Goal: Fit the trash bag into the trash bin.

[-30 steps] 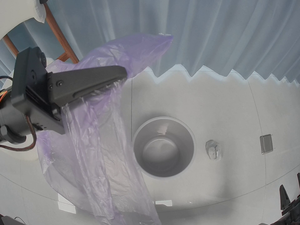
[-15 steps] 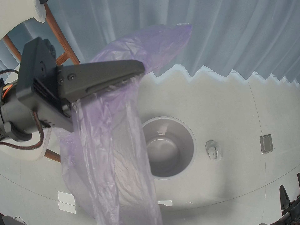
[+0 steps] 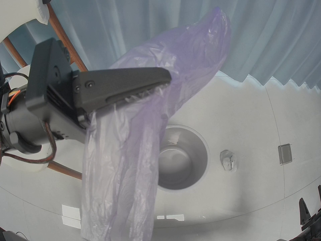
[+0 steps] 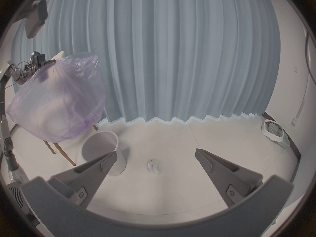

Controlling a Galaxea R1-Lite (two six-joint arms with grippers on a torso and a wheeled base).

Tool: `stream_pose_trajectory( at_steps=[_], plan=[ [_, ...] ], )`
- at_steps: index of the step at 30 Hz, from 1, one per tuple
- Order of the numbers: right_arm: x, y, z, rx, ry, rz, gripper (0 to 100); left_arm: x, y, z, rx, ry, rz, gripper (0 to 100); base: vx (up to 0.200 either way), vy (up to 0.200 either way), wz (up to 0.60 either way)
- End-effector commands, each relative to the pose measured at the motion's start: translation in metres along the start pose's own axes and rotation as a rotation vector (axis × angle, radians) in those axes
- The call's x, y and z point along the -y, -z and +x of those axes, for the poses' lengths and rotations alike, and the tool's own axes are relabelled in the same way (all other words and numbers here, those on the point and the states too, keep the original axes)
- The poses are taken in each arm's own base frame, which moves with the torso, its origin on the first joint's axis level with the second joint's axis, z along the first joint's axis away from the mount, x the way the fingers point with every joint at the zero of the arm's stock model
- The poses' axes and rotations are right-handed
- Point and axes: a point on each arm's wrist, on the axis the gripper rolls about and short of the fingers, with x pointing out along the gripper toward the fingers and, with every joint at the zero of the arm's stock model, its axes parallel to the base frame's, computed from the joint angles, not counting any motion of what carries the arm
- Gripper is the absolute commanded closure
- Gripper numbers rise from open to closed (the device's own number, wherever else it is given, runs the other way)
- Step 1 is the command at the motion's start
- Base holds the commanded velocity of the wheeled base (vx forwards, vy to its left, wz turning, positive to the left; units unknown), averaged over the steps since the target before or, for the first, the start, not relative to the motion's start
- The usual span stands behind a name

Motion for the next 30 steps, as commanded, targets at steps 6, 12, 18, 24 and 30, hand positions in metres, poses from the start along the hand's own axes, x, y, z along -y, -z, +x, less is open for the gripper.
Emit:
stream_pose_trajectory(
  at_steps=[6, 12, 18, 24, 30],
  plan=[
    [0.0, 0.005, 0.0, -0.001, -0.001, 0.0, 0, -0.003, 0.001, 0.013, -0.028, 0.009, -0.008, 100, 0.0, 0.0, 0.0],
    [0.0, 0.005, 0.0, -0.001, -0.001, 0.0, 0, -0.003, 0.001, 0.019, -0.037, 0.015, -0.01, 100, 0.0, 0.0, 0.0],
    [0.0, 0.005, 0.0, -0.001, -0.001, 0.0, 0, -0.01, 0.0, 0.026, -0.042, -0.005, -0.008, 100, 0.0, 0.0, 0.0],
    [0.0, 0.005, 0.0, -0.001, -0.001, 0.0, 0, -0.023, 0.004, 0.02, -0.042, -0.052, -0.026, 100, 0.0, 0.0, 0.0],
    [0.0, 0.005, 0.0, -0.001, -0.001, 0.0, 0, -0.032, 0.0, 0.01, -0.011, -0.098, -0.006, 100, 0.0, 0.0, 0.0]
  ],
)
